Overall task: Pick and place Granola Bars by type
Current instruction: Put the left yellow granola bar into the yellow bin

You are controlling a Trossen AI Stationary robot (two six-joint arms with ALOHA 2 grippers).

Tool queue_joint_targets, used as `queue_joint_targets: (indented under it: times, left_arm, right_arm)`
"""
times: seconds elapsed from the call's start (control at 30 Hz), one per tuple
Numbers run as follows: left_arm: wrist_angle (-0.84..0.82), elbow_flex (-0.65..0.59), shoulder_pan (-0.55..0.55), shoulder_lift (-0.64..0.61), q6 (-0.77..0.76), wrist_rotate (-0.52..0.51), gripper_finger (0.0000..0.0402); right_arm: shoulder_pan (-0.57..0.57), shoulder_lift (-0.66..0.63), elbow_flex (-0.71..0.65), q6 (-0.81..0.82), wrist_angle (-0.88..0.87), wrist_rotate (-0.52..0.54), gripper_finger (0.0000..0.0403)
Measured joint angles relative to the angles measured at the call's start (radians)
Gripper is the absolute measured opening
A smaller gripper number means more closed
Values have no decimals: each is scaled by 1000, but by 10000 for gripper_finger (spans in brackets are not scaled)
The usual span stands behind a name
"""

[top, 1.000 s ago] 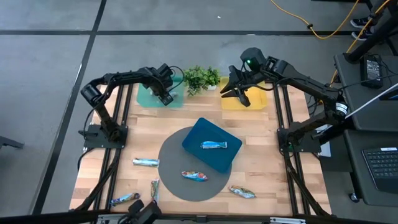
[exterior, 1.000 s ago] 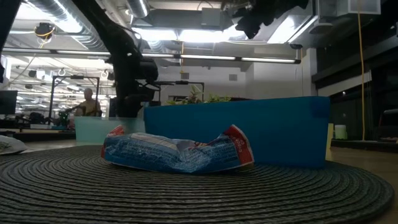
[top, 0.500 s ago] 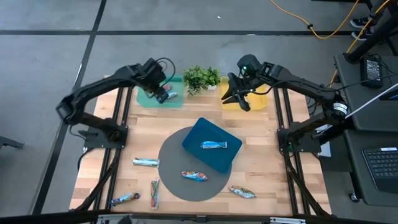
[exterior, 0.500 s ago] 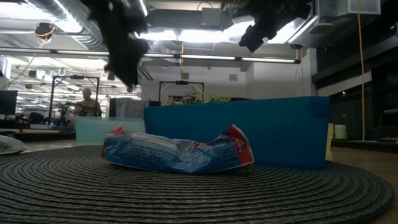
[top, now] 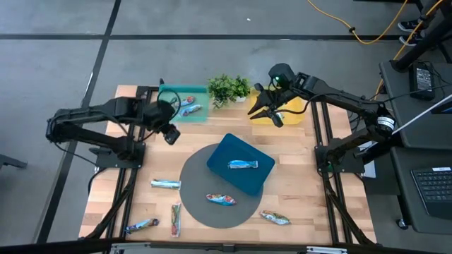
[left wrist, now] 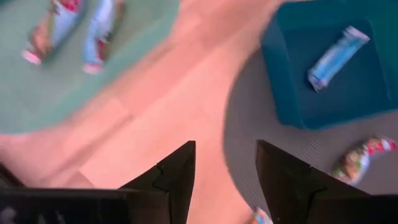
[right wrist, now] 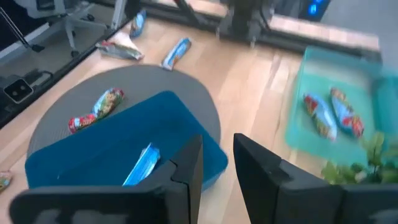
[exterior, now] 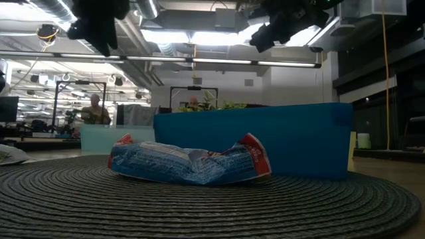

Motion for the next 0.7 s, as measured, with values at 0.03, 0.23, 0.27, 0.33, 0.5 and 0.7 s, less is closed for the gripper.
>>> queue_joint_targets:
  times: [0.03, 0.23, 0.27, 0.33, 0.5, 0.7]
  left_arm:
    - [-3, 0, -34, -1, -29, -6, 157]
    - [22, -2, -247, 28, 17, -64, 157]
    - [19, -2, -277, 37, 27, -82, 157]
    - [-1, -3, -330, 53, 27, -120, 157]
    - [-77, -3, -425, 103, 23, -187, 157]
    - [-104, -3, -491, 170, 33, -199, 157]
  right_arm:
    - [0, 0, 0, 0, 11, -10, 94]
    - [21, 0, 0, 2, 17, -50, 94]
    - [30, 0, 0, 3, 17, -50, 94]
    - [51, 0, 0, 3, 17, -52, 94]
    - [115, 0, 0, 3, 31, -44, 94]
    - [185, 0, 1, 23, 59, 59, 94]
